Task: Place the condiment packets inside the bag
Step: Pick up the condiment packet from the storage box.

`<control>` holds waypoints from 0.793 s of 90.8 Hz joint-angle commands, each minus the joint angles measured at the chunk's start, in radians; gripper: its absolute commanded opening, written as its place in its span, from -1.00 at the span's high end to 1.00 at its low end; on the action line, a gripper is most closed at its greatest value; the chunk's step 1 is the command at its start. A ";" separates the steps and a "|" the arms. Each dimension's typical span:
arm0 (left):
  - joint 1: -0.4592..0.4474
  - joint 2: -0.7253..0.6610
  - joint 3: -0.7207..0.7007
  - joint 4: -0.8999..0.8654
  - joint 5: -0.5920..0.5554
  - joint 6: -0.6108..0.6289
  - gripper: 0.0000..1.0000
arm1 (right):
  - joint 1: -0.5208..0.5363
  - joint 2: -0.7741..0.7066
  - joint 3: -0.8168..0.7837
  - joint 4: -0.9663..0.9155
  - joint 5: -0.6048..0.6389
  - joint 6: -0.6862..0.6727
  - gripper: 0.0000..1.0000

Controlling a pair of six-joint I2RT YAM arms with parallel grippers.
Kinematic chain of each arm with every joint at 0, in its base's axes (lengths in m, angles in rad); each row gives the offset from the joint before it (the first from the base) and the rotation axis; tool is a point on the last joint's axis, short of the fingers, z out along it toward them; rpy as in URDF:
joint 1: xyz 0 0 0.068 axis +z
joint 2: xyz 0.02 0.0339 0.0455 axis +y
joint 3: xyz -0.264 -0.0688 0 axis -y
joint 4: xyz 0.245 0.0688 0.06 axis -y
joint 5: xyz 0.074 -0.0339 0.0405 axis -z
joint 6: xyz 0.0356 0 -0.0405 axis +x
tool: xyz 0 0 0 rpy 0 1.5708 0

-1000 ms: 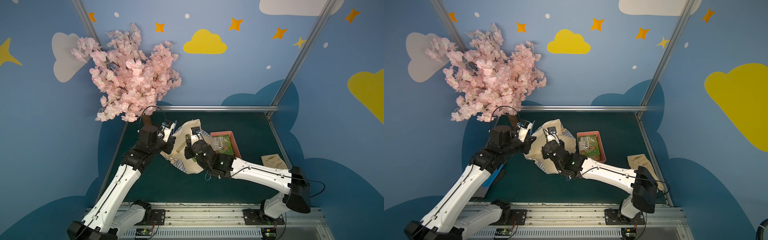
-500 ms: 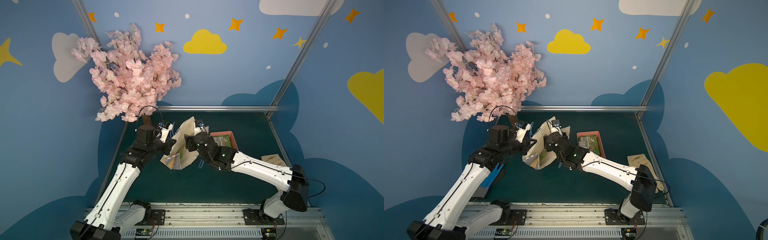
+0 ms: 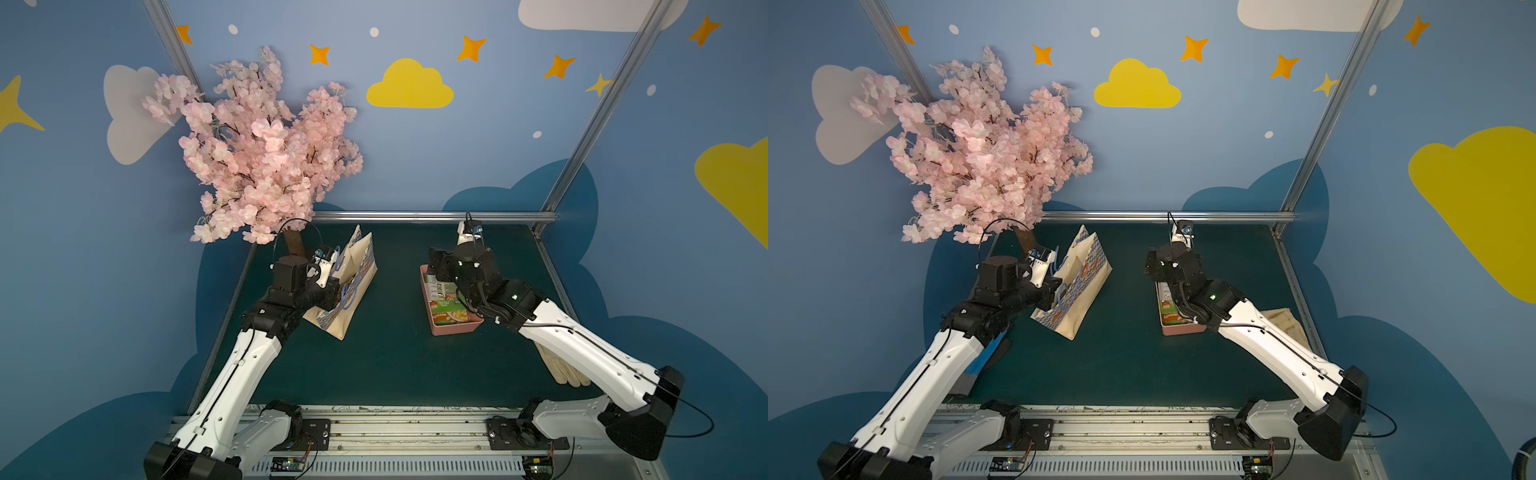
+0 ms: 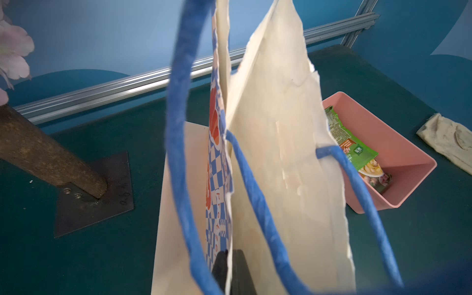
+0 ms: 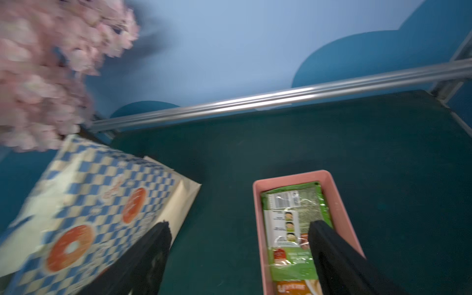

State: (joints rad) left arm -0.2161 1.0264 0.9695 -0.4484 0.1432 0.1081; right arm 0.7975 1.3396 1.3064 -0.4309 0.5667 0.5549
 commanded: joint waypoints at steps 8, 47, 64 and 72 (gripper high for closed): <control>0.004 -0.020 0.024 -0.028 0.024 0.015 0.94 | -0.092 0.133 -0.051 -0.170 -0.055 0.131 -0.81; 0.002 -0.035 0.018 -0.055 0.082 0.027 0.94 | -0.199 0.519 0.094 -0.136 -0.206 0.201 -0.87; 0.001 -0.037 0.020 -0.067 0.092 0.032 0.94 | -0.242 0.626 0.145 -0.076 -0.363 0.142 -0.95; 0.000 -0.037 0.018 -0.071 0.097 0.033 0.94 | -0.262 0.656 0.147 -0.053 -0.409 0.148 -0.96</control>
State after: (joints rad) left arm -0.2161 1.0031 0.9726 -0.4835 0.2150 0.1287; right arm 0.5499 1.9579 1.4273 -0.5327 0.2703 0.7193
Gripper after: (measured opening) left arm 0.049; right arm 0.977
